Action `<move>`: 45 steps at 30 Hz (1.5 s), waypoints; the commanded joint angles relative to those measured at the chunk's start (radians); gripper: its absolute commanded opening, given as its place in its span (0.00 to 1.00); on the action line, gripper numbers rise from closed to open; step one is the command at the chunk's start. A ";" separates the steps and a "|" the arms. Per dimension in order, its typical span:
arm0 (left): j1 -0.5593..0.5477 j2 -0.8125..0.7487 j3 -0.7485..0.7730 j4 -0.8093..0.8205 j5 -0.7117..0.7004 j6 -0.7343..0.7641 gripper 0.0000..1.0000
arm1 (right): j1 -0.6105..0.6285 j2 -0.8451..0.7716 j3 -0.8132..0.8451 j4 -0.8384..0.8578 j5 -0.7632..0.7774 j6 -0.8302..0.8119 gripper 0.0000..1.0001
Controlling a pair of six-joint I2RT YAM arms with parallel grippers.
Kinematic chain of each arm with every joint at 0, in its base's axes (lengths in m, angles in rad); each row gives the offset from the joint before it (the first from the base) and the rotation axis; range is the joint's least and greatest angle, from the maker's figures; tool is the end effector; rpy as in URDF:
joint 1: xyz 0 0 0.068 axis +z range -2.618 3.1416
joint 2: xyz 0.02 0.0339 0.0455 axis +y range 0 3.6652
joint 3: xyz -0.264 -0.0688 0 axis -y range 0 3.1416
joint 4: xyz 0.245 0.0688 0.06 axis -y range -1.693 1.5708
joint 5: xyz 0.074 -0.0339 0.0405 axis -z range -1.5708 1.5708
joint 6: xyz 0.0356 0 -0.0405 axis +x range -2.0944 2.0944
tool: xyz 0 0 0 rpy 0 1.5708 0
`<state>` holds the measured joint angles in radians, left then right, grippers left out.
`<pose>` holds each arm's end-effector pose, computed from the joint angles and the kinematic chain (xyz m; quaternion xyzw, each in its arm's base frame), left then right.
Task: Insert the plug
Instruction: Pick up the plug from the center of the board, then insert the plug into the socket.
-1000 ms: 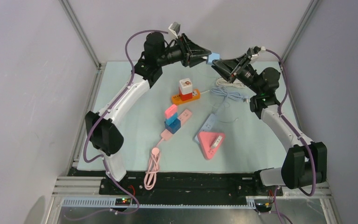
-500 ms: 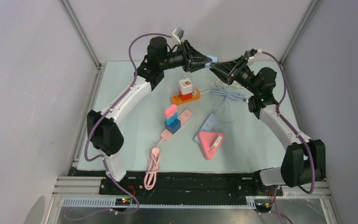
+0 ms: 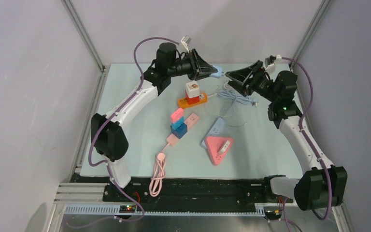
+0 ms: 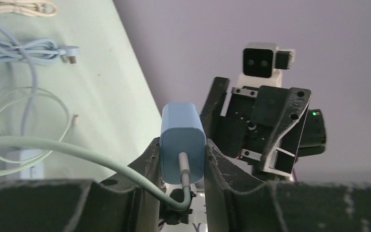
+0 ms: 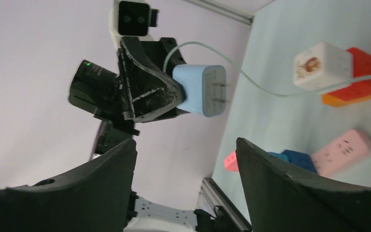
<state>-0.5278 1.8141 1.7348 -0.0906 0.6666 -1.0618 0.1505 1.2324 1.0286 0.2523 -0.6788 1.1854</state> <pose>0.3631 -0.2371 0.3929 0.0128 0.7525 -0.6099 0.2481 0.2794 0.0650 0.3766 0.1122 0.6845 0.6032 0.3938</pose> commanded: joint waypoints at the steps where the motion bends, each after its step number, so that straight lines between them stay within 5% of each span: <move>1: 0.003 -0.026 0.054 -0.052 -0.057 0.131 0.00 | -0.028 -0.028 0.014 -0.278 -0.014 -0.210 0.74; 8: -0.020 -0.025 0.030 -0.110 -0.159 0.369 0.00 | -0.004 0.006 0.014 -0.625 0.087 -0.497 0.43; 17: -0.074 0.012 -0.011 -0.138 -0.190 0.511 0.00 | 0.010 0.255 0.011 -0.744 0.104 -0.618 0.13; 31: -0.129 0.040 -0.058 -0.218 -0.187 0.666 0.00 | -0.009 0.454 0.007 -0.594 0.408 -0.551 0.08; 37: -0.150 0.057 -0.080 -0.243 -0.154 0.724 0.00 | -0.010 0.518 0.009 -0.458 0.409 -0.513 0.08; 45: -0.207 0.092 -0.136 -0.351 -0.282 0.834 0.00 | -0.024 0.602 0.019 -0.379 0.415 -0.477 0.09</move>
<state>-0.7044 1.8904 1.6203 -0.3904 0.4473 -0.3157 0.1390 1.8069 1.0245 -0.2146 -0.2878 0.6800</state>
